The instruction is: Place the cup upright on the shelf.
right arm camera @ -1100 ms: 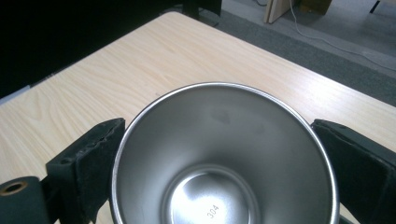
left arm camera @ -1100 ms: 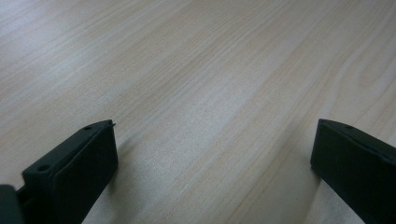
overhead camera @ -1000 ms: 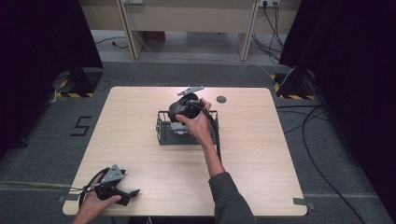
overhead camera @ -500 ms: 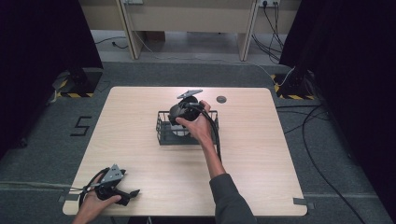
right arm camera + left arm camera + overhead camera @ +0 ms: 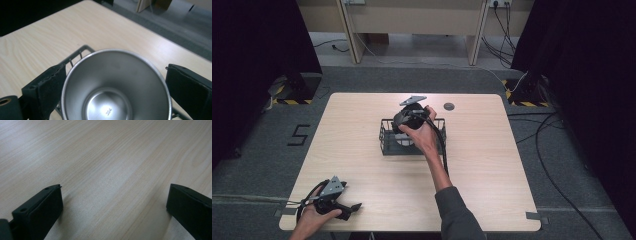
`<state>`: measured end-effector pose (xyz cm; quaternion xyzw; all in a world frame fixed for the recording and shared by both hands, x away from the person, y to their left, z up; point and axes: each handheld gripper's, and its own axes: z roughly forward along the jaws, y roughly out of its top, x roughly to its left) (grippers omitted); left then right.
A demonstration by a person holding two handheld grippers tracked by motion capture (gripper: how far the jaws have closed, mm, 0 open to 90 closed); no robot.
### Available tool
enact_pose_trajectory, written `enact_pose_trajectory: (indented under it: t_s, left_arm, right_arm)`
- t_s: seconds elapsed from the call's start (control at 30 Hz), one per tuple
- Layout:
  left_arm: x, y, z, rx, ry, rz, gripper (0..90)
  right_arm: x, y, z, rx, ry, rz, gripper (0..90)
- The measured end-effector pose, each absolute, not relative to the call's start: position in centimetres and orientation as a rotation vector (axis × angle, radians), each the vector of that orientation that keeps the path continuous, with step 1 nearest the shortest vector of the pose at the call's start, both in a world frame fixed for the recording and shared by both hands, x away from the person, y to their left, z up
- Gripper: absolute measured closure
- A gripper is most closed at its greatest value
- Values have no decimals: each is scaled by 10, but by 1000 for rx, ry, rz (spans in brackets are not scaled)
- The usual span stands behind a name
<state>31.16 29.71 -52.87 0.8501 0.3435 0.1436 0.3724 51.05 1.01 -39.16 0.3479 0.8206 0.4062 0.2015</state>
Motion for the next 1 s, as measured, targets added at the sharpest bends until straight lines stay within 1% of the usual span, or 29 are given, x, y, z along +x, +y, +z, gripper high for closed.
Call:
enact_pose_trajectory:
  t_s: [0.03,0.07,0.1,0.17,0.2,0.23,0.27,0.3,0.33,0.37,0.4,0.43,0.47,0.5,0.53,0.57,0.63,1.0]
  left_arm:
    - [312,297,-529,2179,880,368,0]
    - [312,297,-529,2179,881,368,0]
    - [312,297,-529,2179,880,368,0]
    - [312,297,-529,2179,881,368,0]
    - [312,297,-529,2179,880,368,0]
    - [312,297,-529,2179,880,368,0]
    - [312,297,-529,2179,880,368,0]
    - [312,297,-529,2179,880,368,0]
    - [312,297,-529,2179,880,368,0]
    - [312,297,-529,2179,880,368,0]
    - [312,297,-529,2179,881,368,0]
    - [312,297,-529,2179,881,368,0]
    - [312,297,-529,2179,880,368,0]
    - [312,297,-529,2179,880,368,0]
    - [312,297,-529,2179,880,368,0]
    - [311,297,-529,2179,880,368,0]
    - [311,297,-529,2178,882,367,0]
    - [311,297,-529,2178,881,368,0]
  right_arm:
    - [510,10,-392,972,2292,1135,65]
    - [509,10,-388,958,2279,1157,103]
    - [508,10,-386,954,2281,1179,180]
    - [507,9,-380,949,2269,1176,165]
    - [506,7,-377,968,2263,1169,119]
    - [506,7,-377,968,2263,1169,119]
    - [504,3,-373,970,2257,1202,201]
    - [504,3,-373,970,2257,1202,201]
    - [501,0,-370,971,2252,1233,117]
    - [501,0,-370,971,2252,1233,117]
    - [500,-4,-367,971,2250,1254,184]
    - [500,-4,-367,971,2250,1254,184]
    - [497,-6,-365,979,2248,1268,135]
    - [497,-6,-365,979,2248,1268,135]
    - [495,-9,-365,982,2242,1287,165]
    - [494,-11,-364,980,2248,1287,145]
    - [492,-12,-364,982,2249,1286,161]
    - [481,-26,-361,971,2242,1336,155]
